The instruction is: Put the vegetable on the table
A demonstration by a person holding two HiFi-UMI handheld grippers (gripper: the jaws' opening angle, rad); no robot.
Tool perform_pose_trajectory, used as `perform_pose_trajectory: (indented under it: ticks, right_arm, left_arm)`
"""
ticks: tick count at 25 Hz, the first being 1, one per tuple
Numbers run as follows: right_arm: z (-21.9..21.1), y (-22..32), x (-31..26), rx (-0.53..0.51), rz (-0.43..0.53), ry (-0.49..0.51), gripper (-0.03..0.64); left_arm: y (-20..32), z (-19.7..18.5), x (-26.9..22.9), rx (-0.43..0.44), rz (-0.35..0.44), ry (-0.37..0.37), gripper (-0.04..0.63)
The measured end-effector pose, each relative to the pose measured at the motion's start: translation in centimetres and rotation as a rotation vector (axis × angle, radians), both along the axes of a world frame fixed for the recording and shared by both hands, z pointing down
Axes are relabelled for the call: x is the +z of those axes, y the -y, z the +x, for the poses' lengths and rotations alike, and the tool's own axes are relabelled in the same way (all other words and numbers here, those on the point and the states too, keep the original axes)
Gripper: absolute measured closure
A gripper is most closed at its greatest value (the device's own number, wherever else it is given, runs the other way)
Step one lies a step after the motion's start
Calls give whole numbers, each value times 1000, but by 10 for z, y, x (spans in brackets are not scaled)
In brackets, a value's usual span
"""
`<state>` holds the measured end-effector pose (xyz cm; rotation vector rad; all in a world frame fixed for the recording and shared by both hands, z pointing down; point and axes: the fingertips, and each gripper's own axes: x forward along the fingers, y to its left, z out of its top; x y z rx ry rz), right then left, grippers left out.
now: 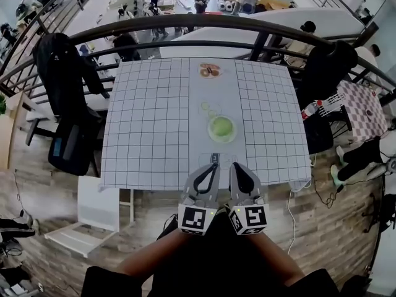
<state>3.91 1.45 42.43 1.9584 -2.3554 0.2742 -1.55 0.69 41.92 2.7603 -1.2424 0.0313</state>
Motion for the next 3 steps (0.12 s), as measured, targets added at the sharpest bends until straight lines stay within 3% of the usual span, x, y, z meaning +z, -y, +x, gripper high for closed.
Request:
perform_pose_trajectory:
  ticks: [3]
  right_arm:
    - [1,3,2,4,4,-4,620]
  left_arm:
    - [4,-1,0,-4,-10,-9,586]
